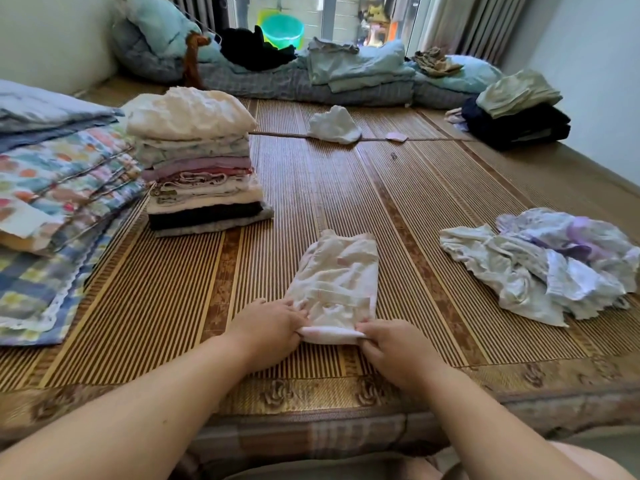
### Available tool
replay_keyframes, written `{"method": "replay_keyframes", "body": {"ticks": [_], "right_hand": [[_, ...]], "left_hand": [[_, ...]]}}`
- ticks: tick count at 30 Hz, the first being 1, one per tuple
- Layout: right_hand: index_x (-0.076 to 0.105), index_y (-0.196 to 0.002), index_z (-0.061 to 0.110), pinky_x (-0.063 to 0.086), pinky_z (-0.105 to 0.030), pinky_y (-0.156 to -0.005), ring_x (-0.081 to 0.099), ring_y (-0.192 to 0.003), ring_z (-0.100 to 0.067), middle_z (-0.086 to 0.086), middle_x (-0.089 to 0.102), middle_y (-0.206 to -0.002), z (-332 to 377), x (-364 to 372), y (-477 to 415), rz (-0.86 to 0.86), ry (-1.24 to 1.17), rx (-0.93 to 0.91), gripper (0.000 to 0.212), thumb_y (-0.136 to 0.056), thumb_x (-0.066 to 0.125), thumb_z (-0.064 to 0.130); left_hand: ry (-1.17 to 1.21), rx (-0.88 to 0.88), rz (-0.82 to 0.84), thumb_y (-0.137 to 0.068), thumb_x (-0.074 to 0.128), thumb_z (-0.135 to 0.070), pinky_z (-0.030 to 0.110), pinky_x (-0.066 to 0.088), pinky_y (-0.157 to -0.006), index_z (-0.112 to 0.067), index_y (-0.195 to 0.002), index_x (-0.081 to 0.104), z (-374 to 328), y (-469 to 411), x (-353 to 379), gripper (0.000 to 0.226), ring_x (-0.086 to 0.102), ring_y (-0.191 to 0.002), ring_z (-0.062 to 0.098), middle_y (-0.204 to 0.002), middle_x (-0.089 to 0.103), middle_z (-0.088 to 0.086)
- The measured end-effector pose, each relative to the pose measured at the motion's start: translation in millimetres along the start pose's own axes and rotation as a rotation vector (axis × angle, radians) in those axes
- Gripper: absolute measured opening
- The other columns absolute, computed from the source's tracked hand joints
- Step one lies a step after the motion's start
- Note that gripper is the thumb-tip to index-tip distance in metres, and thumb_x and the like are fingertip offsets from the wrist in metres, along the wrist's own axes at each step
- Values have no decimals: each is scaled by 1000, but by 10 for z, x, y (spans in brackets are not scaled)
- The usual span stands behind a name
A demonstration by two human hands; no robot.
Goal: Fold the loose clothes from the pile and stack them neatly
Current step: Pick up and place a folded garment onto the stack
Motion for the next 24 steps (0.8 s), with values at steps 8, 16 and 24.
{"method": "replay_keyframes", "body": {"ticks": [8,16,24], "right_hand": [[56,-64,11,34,-22,-48,40,-51,-10,5,49,-57,130,-416,28,-41,-659,115,24,-82,52,26],[46,-140,20,46,-37,-93,55,-117,-20,-3,58,-131,-72,-445,-524,-296,-466,437,49,-95,55,36],[56,-126,34,37,-56,-105,50,-121,-17,8,55,-131,-78,-94,-706,88,-76,354,36,-91,52,33]], "left_hand": [[656,-93,72,-84,56,-26,16,40,-47,-30,-63,64,-29,104,-536,23,44,-47,0,-55,55,-14],[569,-363,-207,-92,57,-35,30,53,-86,-26,-138,46,19,-550,-493,48,58,-113,15,-134,54,0],[8,-140,-20,-91,32,-47,42,-11,-113,-27,-153,-1,-405,-786,301,72,-11,-147,21,-162,-6,3]]}}
Point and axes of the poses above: each hand's wrist, its own y-axis away from the middle knuckle, its own x-axis out of the palm, z = x × y, the point moved 3 cm from there along -y, towards the middle knuckle
